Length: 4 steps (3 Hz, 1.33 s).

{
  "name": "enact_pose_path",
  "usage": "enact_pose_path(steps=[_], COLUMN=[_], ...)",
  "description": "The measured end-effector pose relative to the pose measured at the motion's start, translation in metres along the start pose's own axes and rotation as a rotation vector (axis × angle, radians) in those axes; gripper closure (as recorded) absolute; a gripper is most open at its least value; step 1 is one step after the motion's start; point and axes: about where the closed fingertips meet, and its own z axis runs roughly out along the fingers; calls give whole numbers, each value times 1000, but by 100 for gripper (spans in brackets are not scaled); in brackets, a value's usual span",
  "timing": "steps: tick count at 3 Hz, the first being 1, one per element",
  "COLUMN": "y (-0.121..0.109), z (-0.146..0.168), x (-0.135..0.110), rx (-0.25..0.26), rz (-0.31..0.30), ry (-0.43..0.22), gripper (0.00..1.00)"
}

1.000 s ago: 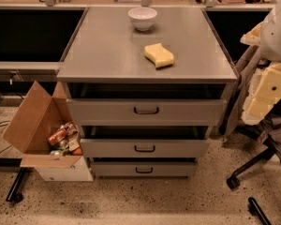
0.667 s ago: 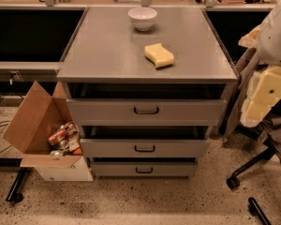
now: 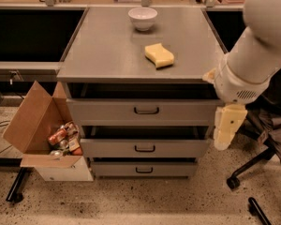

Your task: Open top drawer

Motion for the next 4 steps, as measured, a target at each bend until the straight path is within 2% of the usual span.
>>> enact_pose_path(steps=[1,2,3,4], y=[6,6,6,-4], z=[72,110,111,125], x=[4,7,7,8], rx=[-90,-133,-133,-98], rz=[-39,-27,-28,-101], ry=[6,-2,-2,15], gripper=[0,0,0,0])
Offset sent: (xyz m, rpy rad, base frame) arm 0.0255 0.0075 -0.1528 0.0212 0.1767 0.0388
